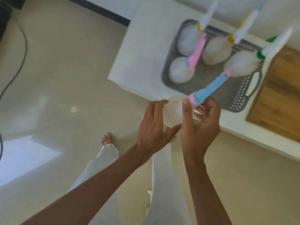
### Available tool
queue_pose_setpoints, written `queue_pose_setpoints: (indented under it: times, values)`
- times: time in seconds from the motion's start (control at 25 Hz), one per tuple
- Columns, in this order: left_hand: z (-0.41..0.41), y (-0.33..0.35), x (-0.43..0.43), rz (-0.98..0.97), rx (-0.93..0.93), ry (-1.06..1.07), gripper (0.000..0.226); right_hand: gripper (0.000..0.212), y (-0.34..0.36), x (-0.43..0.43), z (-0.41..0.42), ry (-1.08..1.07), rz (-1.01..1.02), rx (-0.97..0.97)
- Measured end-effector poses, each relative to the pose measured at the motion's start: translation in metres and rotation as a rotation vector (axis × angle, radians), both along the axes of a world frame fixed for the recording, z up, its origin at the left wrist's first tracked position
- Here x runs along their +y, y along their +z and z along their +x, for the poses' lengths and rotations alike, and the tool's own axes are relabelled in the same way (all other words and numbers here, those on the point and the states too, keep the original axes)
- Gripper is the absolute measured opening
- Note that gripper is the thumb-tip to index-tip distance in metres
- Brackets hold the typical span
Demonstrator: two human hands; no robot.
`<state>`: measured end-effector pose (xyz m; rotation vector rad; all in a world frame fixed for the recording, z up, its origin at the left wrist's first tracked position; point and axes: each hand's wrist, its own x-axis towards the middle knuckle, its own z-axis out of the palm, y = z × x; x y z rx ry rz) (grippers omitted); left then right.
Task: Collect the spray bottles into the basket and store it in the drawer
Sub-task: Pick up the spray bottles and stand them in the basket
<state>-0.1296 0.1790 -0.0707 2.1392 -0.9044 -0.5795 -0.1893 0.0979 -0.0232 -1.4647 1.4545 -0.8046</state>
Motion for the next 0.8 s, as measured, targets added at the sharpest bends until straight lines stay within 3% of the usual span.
queue_pose_setpoints:
  times: [0.12, 0.36, 0.52, 0.8]
  values:
    - [-0.023, -0.003, -0.057, 0.050, 0.033, -0.050, 0.075, 0.035, -0.009, -0.046, -0.035, 0.002, -0.051, 0.000]
    - [-0.027, -0.020, -0.139, 0.105, 0.096, 0.071, 0.056, 0.033, -0.032, -0.100, -0.044, 0.022, -0.097, 0.027]
    - [-0.012, -0.030, -0.165, 0.209, 0.147, 0.105, 0.045, 0.033, -0.046, -0.122, -0.026, 0.137, -0.102, 0.026]
    - [0.000, -0.046, -0.183, 0.303, 0.217, 0.053, 0.043, 0.030, -0.072, -0.132, -0.012, 0.140, -0.089, 0.077]
